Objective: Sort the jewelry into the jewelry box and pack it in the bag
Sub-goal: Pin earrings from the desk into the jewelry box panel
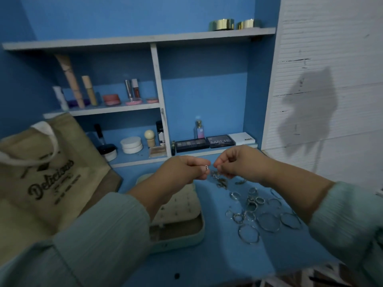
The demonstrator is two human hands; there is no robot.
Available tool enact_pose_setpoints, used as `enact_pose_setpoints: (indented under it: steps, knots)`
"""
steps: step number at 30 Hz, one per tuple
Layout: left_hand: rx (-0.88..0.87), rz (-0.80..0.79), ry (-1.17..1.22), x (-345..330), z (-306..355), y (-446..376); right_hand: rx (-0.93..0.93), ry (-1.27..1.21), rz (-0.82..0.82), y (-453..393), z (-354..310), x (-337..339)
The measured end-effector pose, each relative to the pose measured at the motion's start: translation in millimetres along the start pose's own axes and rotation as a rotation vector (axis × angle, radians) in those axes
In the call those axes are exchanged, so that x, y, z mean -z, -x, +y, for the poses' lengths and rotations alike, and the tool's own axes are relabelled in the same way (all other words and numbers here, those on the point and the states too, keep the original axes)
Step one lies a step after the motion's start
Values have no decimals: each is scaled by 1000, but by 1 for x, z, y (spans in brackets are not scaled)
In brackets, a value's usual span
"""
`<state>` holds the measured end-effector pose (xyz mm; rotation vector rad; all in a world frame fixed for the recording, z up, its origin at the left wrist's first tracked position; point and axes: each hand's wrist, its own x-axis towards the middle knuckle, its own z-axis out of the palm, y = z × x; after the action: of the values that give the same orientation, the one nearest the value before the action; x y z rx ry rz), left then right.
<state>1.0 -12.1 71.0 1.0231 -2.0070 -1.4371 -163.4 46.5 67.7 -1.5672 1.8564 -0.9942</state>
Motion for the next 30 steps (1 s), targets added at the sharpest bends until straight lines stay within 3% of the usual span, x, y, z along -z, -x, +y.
enact_pose_setpoints:
  steps: [10, 14, 22, 26, 30]
  knots:
    - [26, 112, 132, 36, -20, 53, -36, -7, -229, 34, -31, -46]
    - [27, 128, 145, 43, -30, 69, -48, -53, -236, 46, -32, -65]
    - [-4, 190, 116, 55, -49, 86, -22, -108, -30, 56, -28, -87]
    - [-53, 238, 186, 57, -57, 90, 77, -19, 147, 52, -32, -86]
    - [-66, 290, 270, 60, -67, 89, 151, 47, 219, 41, -42, -87]
